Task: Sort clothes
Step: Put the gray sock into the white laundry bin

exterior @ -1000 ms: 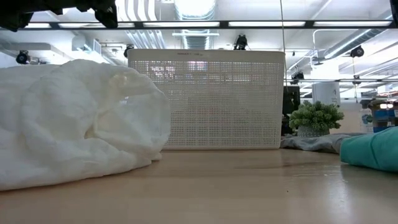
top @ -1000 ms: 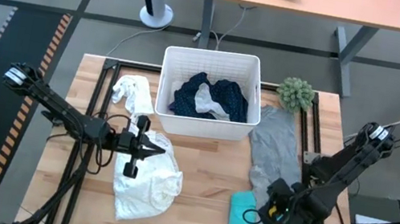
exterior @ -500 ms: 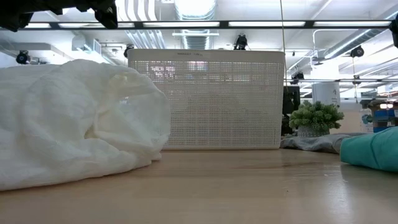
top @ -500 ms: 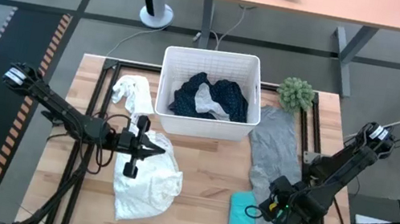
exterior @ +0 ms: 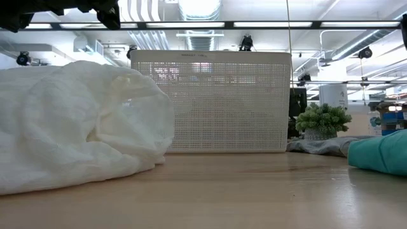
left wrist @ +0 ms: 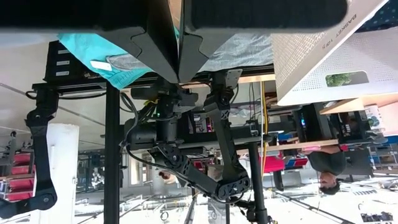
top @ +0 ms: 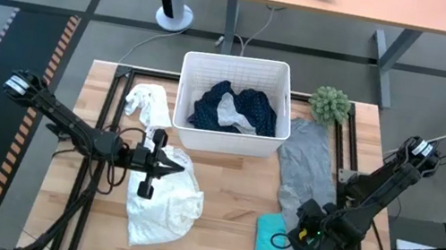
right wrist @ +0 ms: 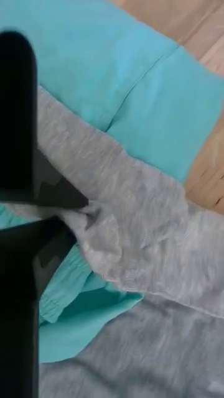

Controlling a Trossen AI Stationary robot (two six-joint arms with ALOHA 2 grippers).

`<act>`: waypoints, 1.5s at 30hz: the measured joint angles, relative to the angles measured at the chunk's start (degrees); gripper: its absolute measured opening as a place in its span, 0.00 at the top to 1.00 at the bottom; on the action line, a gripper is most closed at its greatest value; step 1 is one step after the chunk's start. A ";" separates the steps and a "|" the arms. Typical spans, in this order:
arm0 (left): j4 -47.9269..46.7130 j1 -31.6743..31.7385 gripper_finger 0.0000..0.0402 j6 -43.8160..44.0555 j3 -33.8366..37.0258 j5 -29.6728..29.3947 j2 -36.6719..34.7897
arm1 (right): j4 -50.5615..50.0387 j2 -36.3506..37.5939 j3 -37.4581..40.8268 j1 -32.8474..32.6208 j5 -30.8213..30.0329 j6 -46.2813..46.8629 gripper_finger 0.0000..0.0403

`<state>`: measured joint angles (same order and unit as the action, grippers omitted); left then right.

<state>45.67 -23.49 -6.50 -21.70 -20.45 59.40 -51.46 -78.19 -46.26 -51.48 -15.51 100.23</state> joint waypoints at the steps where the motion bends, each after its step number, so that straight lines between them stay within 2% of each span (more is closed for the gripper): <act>1: 0.00 0.00 1.00 0.00 -0.01 0.00 0.00 | 0.06 0.00 0.00 0.00 -0.45 -0.37 0.97; 6: 0.02 0.00 1.00 0.00 -0.02 0.00 0.00 | 0.81 -0.02 -0.52 -0.02 -1.99 -1.29 0.99; 14: 0.07 0.01 1.00 0.56 -0.01 0.00 0.00 | 1.00 -0.02 -8.38 -0.02 -12.93 -9.84 1.00; 26: 0.17 0.00 1.00 1.01 -0.02 0.00 0.00 | 0.55 -0.02 -26.07 1.12 -35.62 -35.80 1.00; 33: 0.16 0.00 1.00 1.01 -0.02 0.00 0.00 | 0.50 -0.02 -34.85 6.24 -45.51 -54.19 1.00; 41: 0.02 0.00 1.00 0.61 -0.01 0.00 0.00 | 4.42 0.02 -42.49 19.52 -48.38 -73.42 1.00; 43: 0.03 0.01 1.00 0.42 -0.01 -0.02 0.00 | 7.55 0.02 -43.54 23.82 -45.68 -79.16 1.00; 45: 0.04 0.02 1.00 0.14 -0.02 -0.02 0.00 | 12.36 0.04 -43.94 28.28 -40.51 -84.30 1.00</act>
<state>45.71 -23.46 -6.36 -21.71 -20.47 59.40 -39.09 -78.15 -90.20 -23.20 -56.01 15.93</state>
